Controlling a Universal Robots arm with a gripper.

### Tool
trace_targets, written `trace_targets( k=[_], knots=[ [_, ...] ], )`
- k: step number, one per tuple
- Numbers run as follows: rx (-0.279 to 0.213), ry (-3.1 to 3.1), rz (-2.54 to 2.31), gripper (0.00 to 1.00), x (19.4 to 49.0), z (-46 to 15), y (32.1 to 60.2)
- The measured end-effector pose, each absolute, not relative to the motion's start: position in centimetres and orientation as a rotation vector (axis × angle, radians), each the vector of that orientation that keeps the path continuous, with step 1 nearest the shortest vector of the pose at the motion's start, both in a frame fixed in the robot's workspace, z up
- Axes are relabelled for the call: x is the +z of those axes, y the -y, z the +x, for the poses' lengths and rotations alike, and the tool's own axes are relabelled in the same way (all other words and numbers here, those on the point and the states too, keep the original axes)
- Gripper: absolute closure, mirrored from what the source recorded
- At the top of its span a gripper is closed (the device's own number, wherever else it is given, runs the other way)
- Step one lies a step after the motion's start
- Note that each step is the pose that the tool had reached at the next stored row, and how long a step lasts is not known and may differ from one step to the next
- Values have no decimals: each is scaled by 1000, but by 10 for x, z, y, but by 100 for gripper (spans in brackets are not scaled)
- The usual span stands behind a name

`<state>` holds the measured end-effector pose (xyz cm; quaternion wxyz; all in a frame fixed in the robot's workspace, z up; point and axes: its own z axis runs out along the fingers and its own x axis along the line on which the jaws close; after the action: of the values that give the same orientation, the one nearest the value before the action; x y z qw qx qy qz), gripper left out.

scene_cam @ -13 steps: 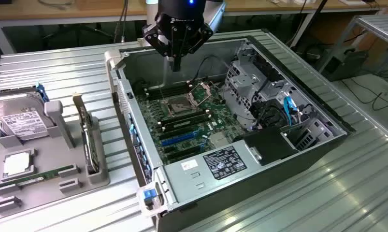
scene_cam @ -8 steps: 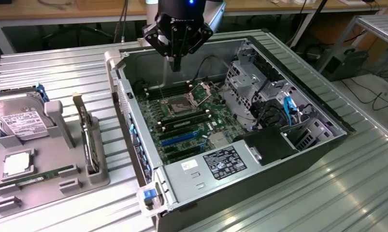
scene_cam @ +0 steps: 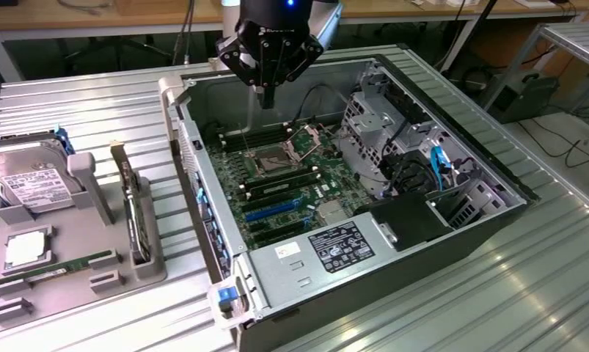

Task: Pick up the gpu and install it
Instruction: 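Reach for the gpu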

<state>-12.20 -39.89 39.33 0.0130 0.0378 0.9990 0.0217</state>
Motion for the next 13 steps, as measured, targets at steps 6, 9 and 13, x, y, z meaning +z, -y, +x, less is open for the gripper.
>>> trace_targets(
  k=[6, 9, 13],
  knots=[
    [67, -3113, 118, 89, 393, -138, 403],
    [68, -3113, 118, 89, 393, -150, 405],
    [68, -3113, 118, 89, 393, -169, 410]
  ],
)
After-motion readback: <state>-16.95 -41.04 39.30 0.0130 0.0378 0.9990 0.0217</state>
